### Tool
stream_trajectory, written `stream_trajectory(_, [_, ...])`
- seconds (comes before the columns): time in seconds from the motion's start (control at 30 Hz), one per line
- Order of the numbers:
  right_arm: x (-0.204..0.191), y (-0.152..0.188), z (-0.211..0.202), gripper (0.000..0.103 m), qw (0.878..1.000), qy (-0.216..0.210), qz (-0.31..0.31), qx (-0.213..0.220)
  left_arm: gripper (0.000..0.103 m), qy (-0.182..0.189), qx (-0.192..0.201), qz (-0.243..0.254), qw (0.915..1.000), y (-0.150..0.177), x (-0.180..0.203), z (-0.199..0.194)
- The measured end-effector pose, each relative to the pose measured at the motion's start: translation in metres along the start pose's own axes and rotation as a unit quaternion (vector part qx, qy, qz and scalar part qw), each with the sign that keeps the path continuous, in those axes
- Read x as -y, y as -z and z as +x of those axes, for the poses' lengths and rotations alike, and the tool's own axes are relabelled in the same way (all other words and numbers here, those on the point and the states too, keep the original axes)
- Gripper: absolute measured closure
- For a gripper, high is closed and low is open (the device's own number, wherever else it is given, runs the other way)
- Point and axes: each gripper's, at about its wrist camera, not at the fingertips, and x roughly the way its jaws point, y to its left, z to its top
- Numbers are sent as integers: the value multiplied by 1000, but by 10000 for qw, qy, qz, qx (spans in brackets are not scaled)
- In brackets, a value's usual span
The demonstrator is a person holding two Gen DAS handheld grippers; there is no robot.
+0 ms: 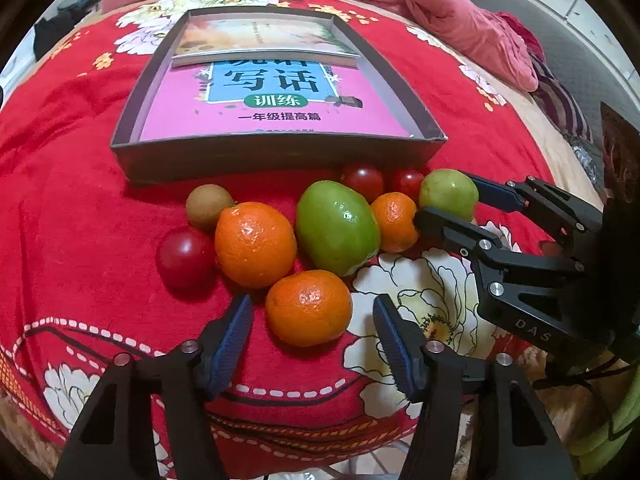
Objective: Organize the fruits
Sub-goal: 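Close the left gripper on an orange while the right gripper grasps a large green fruit, then lift the orange with the left gripper while the right gripper carries the green fruit over the tray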
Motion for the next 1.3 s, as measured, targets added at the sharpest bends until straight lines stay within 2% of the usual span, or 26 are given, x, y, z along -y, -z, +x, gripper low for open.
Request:
stream_trajectory(0.1, [1,1,-1,54,10000,-54,73,22,48,17,7,34,10000,-1,-1,2])
stream_trajectory(0.13, [2,2,-2,54,9999,-75,125,32,55,37,4,56,10000,-1,-1,2])
stream_trajectory(0.23, [4,3,-4,55,9994,-156,287,71,58,45,24,86,9999,-1,-2,2])
stream_trajectory(0.5, [11,5,-16,55,9972,-265,655,233,59,148,223,201,9994,-1,-1,-12])
stream_trajectory(0.83, [8,1,-28,55,9958,-250,792,393,59,204,721,287,9968,-9,-3,-46])
stream_trajectory(1.3, [18,-19,-53,55,9903,-205,1115,800,59,-94,1254,-158,9919,-44,-43,-73])
